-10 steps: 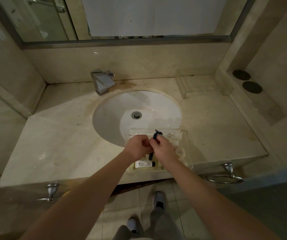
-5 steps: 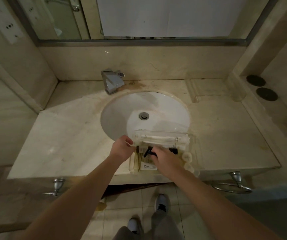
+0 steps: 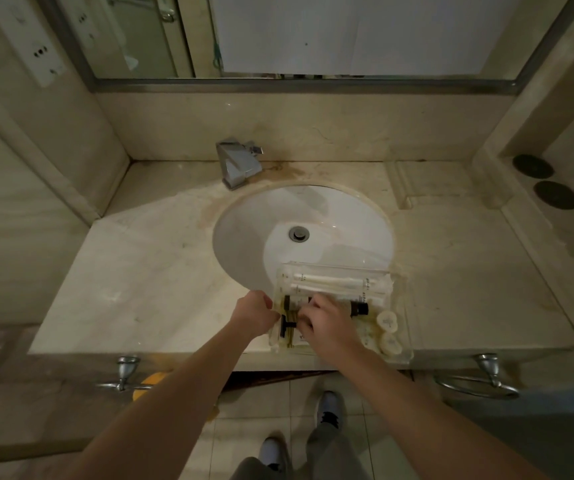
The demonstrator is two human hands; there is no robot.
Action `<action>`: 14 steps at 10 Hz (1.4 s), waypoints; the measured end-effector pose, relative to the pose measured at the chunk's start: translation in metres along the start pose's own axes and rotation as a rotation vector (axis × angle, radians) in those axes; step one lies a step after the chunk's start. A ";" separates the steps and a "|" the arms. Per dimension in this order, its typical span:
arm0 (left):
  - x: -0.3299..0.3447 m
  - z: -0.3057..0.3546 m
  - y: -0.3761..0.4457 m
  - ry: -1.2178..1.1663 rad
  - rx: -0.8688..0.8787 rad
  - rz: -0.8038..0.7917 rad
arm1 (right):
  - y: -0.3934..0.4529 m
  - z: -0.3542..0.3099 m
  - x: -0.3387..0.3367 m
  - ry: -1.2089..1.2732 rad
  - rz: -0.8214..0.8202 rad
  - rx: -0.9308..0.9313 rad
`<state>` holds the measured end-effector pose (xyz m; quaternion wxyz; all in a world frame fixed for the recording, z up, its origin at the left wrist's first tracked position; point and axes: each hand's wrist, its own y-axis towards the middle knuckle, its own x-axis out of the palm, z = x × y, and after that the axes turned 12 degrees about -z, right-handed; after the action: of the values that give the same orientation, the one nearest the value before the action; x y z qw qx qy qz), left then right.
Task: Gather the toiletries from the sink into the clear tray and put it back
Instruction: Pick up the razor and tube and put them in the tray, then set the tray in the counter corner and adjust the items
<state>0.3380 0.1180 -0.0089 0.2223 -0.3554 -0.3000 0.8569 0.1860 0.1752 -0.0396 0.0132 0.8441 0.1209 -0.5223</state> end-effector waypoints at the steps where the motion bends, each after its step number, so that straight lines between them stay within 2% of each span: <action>1: 0.003 0.000 0.005 0.065 -0.008 -0.016 | -0.007 0.012 -0.012 0.016 0.091 0.124; 3: 0.008 0.001 0.014 0.147 -0.030 -0.023 | -0.025 0.043 -0.034 0.121 0.191 0.485; 5: 0.006 0.009 0.019 0.205 -0.060 -0.017 | -0.042 0.060 -0.039 0.066 0.251 0.694; 6: 0.006 0.013 0.025 0.239 -0.063 -0.022 | -0.050 0.073 -0.042 0.132 0.215 0.874; 7: 0.005 0.021 0.033 0.249 -0.077 -0.016 | -0.049 0.092 -0.039 0.275 0.069 0.916; 8: 0.010 0.038 0.044 0.215 -0.088 -0.003 | -0.049 0.109 -0.046 0.296 0.048 0.923; 11: 0.070 0.159 0.077 0.277 0.043 -0.001 | -0.067 0.207 -0.100 0.466 0.297 1.002; 14: 0.115 0.260 0.132 0.200 0.079 -0.010 | -0.051 0.308 -0.153 0.385 0.382 1.080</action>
<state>0.0482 -0.0014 -0.0045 0.2693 -0.4288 -0.2440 0.8271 -0.1606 0.1501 -0.0385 -0.3456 0.8176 -0.3149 -0.3361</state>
